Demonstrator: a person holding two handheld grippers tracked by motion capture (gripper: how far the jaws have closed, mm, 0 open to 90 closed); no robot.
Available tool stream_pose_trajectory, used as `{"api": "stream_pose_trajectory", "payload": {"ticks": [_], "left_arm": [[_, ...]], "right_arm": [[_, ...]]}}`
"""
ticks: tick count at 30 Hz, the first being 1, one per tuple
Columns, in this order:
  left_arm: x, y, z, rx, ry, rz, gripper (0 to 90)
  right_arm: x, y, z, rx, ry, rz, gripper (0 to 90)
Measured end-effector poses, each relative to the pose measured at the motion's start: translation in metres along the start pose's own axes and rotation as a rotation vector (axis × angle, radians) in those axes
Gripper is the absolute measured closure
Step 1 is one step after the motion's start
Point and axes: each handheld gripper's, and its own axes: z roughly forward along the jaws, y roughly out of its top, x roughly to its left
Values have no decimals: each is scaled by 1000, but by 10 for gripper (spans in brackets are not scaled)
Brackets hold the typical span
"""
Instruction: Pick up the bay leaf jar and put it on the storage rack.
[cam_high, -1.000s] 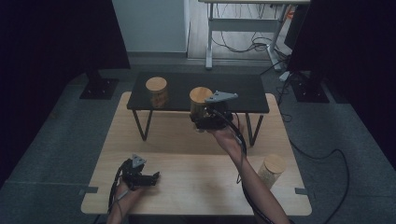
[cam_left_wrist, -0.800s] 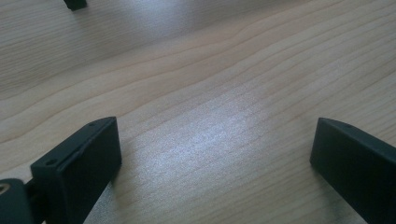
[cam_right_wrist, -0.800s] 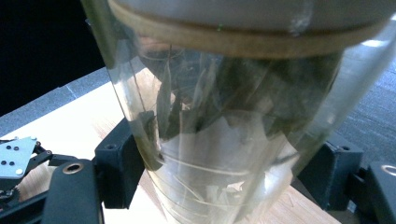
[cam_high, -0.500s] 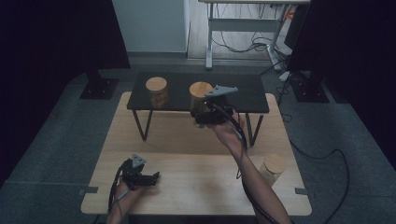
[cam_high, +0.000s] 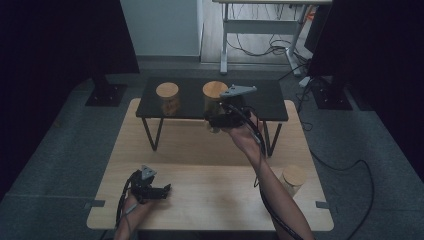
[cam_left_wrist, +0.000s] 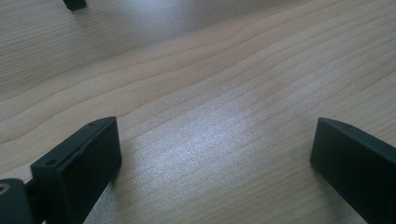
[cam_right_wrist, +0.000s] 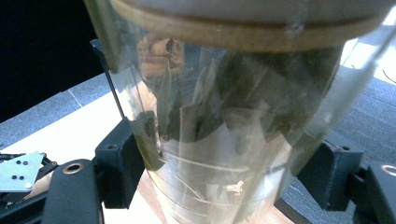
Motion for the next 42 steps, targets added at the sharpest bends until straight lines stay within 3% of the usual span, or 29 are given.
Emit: {"api": "stream_pose_trajectory", "payload": {"ticks": [9, 19, 42], "left_arm": [[0, 0, 0, -1, -1, 0, 17], [0, 0, 0, -4, 1, 0, 17], [0, 0, 1, -9, -2, 0, 17]], "right_arm": [[2, 9, -4, -16, -10, -15, 251], [-5, 9, 5, -19, -22, -19, 251], [-34, 19, 28, -44, -6, 1, 251]]}}
